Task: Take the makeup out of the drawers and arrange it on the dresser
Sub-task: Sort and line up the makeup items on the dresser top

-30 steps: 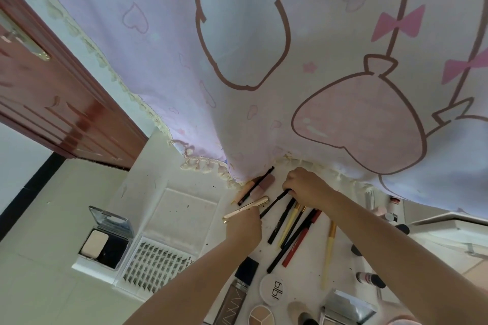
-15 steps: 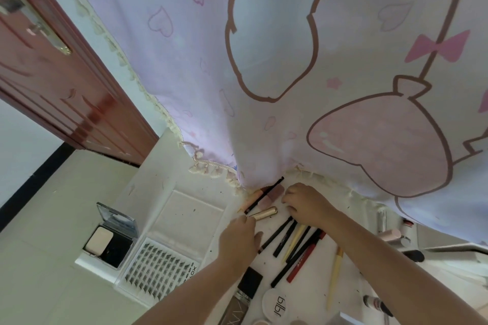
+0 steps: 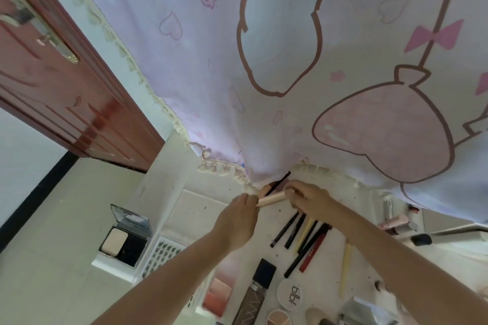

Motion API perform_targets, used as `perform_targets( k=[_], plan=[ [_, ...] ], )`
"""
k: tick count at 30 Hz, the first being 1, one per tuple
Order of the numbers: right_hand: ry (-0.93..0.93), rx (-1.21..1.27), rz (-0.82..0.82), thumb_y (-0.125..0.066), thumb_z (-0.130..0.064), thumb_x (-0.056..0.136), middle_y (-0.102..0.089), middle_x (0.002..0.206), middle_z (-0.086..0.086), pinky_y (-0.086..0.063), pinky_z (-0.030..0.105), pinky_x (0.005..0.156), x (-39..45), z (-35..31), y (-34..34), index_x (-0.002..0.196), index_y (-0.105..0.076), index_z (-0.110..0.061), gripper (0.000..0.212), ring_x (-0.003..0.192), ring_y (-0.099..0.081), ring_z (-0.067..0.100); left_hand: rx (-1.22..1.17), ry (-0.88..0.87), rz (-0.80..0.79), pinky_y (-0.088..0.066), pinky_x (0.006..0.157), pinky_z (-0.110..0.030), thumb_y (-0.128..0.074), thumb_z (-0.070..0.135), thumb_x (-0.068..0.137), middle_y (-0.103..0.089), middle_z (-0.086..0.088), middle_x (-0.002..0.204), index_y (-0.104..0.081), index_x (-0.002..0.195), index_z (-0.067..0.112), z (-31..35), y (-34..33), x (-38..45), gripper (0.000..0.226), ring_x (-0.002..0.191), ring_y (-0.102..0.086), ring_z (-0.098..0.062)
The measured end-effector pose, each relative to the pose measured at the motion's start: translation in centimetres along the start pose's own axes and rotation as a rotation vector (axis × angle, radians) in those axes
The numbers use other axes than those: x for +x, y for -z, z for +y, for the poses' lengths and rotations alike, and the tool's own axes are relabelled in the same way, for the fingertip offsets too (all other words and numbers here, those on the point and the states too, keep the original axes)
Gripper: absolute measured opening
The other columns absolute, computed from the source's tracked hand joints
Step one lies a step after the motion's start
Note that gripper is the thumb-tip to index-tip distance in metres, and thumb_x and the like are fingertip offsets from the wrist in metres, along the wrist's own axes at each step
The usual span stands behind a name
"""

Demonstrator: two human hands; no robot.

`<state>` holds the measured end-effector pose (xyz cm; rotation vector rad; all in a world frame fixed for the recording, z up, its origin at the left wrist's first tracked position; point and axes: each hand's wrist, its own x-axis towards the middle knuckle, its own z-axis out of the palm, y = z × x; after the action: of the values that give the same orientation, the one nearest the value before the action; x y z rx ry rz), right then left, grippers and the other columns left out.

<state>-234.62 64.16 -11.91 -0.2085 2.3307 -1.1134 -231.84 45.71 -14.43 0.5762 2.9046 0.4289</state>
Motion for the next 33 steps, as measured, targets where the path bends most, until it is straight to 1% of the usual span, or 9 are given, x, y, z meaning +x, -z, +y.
perform_targets(
  k=[3,6,10,13,18,23,28,30,33],
  plan=[
    [-0.055,0.121,0.201,-0.035,-0.03,0.097,-0.048,0.065,0.002,-0.039,0.024,0.058,-1.6,-3.2,1.0,0.082,-0.054,-0.004,0.036,0.058,-0.045,0.015,0.086,-0.163,0.157,-0.034,0.038,-0.016,-0.037,0.029,0.085,-0.056,0.001,0.059,-0.055,0.075,0.012,0.7,3.4,0.6,0.027,0.046,-0.053,-0.012],
    [-0.051,0.247,0.444,-0.039,-0.025,0.097,-0.034,0.036,-0.01,-0.025,0.015,0.04,-3.0,-5.9,2.0,0.058,-0.035,-0.011,0.041,0.035,-0.032,0.004,0.184,-0.226,0.201,-0.012,0.029,-0.01,-0.037,0.035,0.082,-0.047,0.004,0.04,-0.051,0.06,0.015,2.1,7.6,1.4,0.033,0.028,-0.042,-0.006],
    [0.148,0.228,0.659,-0.039,-0.01,0.091,-0.046,0.035,-0.013,-0.028,0.01,0.036,-6.5,-9.9,4.1,0.062,-0.045,-0.019,0.031,0.034,-0.041,0.002,-0.18,-0.332,0.047,-0.022,0.044,-0.014,-0.033,0.024,0.099,-0.037,0.01,0.056,-0.04,0.07,0.022,3.7,11.9,1.2,0.03,0.045,-0.035,-0.004],
    [0.345,0.008,0.673,-0.042,-0.026,0.086,-0.044,0.05,-0.011,-0.034,0.014,0.044,-9.3,-12.9,5.7,0.073,-0.042,-0.035,0.016,0.045,-0.045,0.004,-0.558,-0.301,-0.108,-0.029,0.048,-0.012,-0.033,0.016,0.099,-0.038,0.007,0.058,-0.037,0.065,0.026,4.2,15.7,0.7,0.035,0.046,-0.036,0.0],
    [0.305,0.006,0.546,-0.041,-0.022,0.095,-0.058,0.077,-0.012,-0.049,0.025,0.058,-10.7,-15.6,8.2,0.09,-0.046,-0.036,0.016,0.063,-0.057,0.011,-0.131,-0.376,0.092,-0.028,0.048,-0.016,-0.03,0.03,0.099,-0.035,0.01,0.06,-0.036,0.08,0.017,3.7,20.2,1.4,0.024,0.05,-0.033,-0.003],
    [0.184,0.01,0.542,-0.034,-0.027,0.097,-0.044,0.031,-0.006,-0.029,0.015,0.037,-11.1,-17.0,9.0,0.06,-0.046,-0.011,0.042,0.026,-0.032,0.003,0.073,-0.505,0.325,-0.025,0.047,-0.023,-0.03,0.046,0.096,-0.051,0.003,0.067,-0.048,0.089,0.013,4.0,21.6,1.8,0.038,0.058,-0.042,-0.016],
    [0.456,0.134,0.565,-0.047,0.007,0.088,-0.058,0.084,0.0,-0.051,0.015,0.065,-11.3,-17.5,9.9,0.091,-0.051,-0.028,0.035,0.067,-0.062,0.0,-0.019,-0.454,0.245,-0.028,0.051,-0.021,-0.028,0.036,0.098,-0.039,0.007,0.063,-0.042,0.089,0.014,3.8,23.7,2.8,0.027,0.065,-0.045,-0.019],
    [0.391,0.145,0.53,-0.05,-0.006,0.089,-0.059,0.091,0.0,-0.052,0.019,0.061,-11.1,-18.2,10.1,0.099,-0.048,-0.034,0.03,0.064,-0.064,0.004,0.03,-0.436,0.27,-0.03,0.055,-0.026,-0.028,0.036,0.098,-0.036,0.009,0.062,-0.038,0.087,0.015,4.0,24.3,3.0,0.026,0.066,-0.045,-0.019],
    [0.229,0.024,0.627,-0.038,-0.026,0.096,-0.058,0.059,0.003,-0.04,0.02,0.041,-10.5,-19.1,10.6,0.078,-0.049,-0.023,0.022,0.034,-0.05,0.004,0.109,-0.444,0.28,-0.033,0.06,-0.026,-0.027,0.037,0.098,-0.033,0.009,0.062,-0.041,0.091,0.016,4.5,25.0,3.4,0.026,0.065,-0.044,-0.019]
  ],
)
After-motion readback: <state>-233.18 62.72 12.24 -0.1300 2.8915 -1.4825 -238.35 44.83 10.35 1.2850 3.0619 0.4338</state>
